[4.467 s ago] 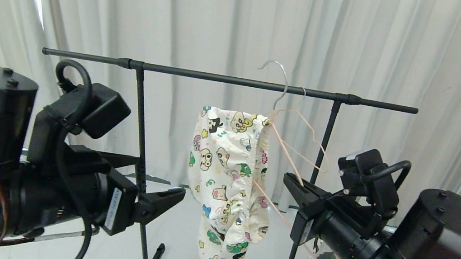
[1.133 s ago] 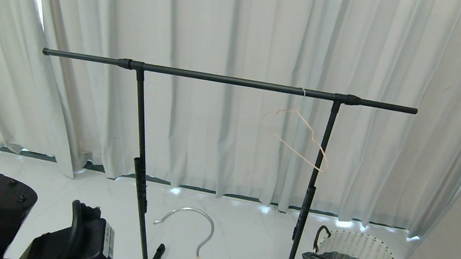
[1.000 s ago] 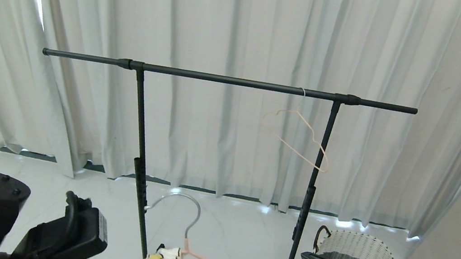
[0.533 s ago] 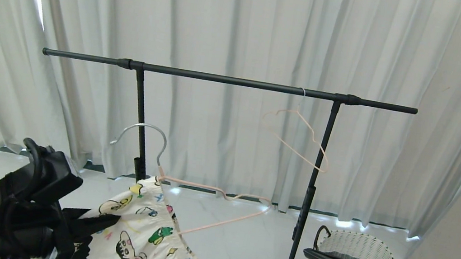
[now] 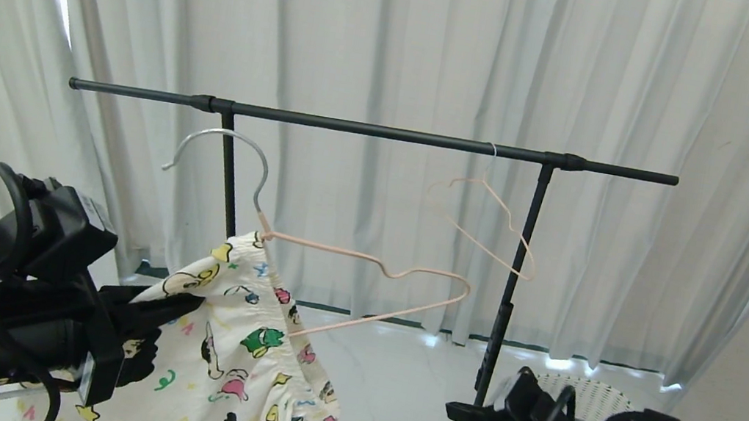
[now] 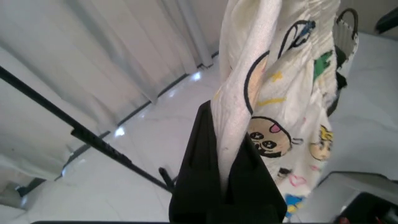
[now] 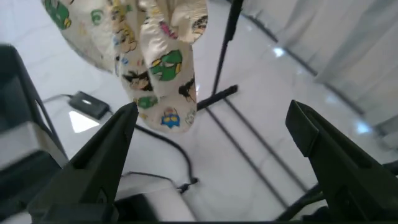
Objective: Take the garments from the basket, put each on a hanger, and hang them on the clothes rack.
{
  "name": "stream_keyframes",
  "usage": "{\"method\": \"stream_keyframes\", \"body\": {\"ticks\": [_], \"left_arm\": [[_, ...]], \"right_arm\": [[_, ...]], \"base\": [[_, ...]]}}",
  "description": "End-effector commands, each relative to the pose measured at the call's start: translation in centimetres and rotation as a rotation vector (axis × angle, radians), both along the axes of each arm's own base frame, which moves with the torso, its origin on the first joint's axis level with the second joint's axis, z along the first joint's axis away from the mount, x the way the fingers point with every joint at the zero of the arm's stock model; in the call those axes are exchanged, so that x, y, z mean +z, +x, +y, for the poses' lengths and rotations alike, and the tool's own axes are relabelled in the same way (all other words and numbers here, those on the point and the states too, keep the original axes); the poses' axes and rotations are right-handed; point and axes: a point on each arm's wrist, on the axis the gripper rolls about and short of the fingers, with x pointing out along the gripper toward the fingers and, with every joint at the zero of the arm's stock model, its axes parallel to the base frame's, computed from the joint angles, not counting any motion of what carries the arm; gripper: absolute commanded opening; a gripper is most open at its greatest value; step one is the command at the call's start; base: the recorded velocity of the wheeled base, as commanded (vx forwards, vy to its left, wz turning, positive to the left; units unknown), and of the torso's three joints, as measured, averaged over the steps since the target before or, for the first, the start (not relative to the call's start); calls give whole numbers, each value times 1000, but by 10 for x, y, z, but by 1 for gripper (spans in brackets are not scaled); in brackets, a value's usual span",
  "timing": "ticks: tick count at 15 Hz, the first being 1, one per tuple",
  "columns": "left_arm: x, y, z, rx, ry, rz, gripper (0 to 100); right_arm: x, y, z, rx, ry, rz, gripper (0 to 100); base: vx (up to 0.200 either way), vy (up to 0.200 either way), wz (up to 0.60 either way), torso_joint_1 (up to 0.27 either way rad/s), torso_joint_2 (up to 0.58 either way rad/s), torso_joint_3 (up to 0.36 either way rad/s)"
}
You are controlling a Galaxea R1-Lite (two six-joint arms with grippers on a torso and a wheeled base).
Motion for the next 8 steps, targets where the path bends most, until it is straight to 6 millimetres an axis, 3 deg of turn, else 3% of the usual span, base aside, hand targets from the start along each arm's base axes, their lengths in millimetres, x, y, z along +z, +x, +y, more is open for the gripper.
{"method": "stream_keyframes", "body": {"ticks": [1,4,8], "left_arm": [[7,4,-3,-15,-6,-19,0],[6,5,-6,-28,-6,-12,0],[9,0,-17,-97,-10,-27,0]], "right_arm": [[28,15,29,-43,119,127,100],[40,29,49,-103,222,223,100],[30,34,63,-140,202,212,100]], "base": [[0,0,0,0,0,0],[0,0,0,0,0,0],[0,0,0,0,0,0]]}}
